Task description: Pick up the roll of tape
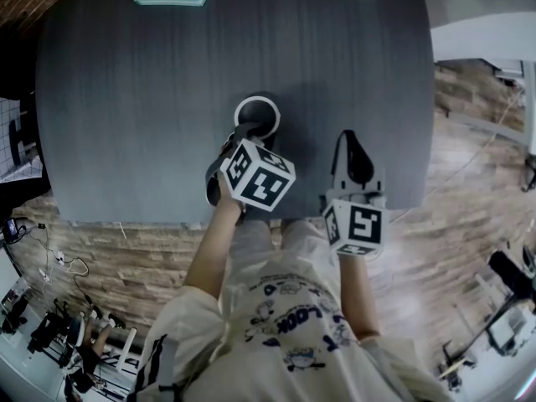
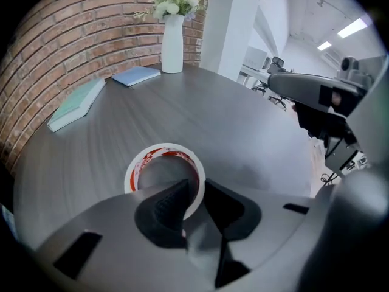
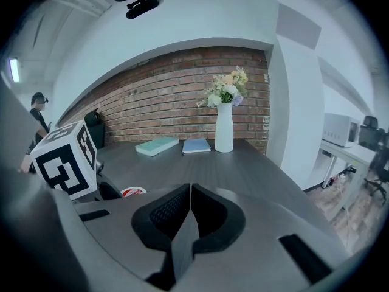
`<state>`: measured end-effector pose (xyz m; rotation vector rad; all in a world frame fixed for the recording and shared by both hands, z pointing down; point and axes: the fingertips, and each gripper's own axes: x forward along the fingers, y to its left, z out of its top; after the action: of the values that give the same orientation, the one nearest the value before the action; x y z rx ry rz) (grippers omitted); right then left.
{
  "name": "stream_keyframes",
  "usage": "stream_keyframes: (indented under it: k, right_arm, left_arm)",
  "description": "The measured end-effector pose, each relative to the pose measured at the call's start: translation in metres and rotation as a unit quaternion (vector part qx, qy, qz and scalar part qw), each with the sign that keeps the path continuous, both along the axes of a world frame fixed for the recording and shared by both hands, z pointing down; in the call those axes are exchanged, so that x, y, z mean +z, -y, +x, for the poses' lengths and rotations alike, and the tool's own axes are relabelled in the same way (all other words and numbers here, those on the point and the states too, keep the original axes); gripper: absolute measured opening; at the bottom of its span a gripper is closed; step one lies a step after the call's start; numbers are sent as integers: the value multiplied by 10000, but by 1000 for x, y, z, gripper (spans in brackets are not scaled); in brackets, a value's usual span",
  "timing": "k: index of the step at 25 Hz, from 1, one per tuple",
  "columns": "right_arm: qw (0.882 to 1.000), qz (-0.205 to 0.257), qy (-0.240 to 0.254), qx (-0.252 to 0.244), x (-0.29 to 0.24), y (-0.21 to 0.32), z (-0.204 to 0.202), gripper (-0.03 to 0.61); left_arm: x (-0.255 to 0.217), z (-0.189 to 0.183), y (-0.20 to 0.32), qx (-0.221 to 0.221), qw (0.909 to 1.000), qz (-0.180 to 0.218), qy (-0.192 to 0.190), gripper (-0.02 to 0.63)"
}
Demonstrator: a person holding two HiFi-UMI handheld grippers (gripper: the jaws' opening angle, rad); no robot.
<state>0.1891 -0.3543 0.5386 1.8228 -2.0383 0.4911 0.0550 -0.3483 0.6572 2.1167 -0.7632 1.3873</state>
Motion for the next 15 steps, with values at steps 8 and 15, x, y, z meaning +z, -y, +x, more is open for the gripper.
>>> stream_keyframes:
  k: [8, 15]
  right_arm:
    - [10000, -22, -19, 39, 2, -4, 4, 9]
    - [9999, 143, -28, 19, -13, 1, 3, 9]
  left_arm:
    - [0, -2, 2, 238, 9991, 205, 282, 38]
    - [-30, -12, 19, -137, 9977, 667, 43, 38]
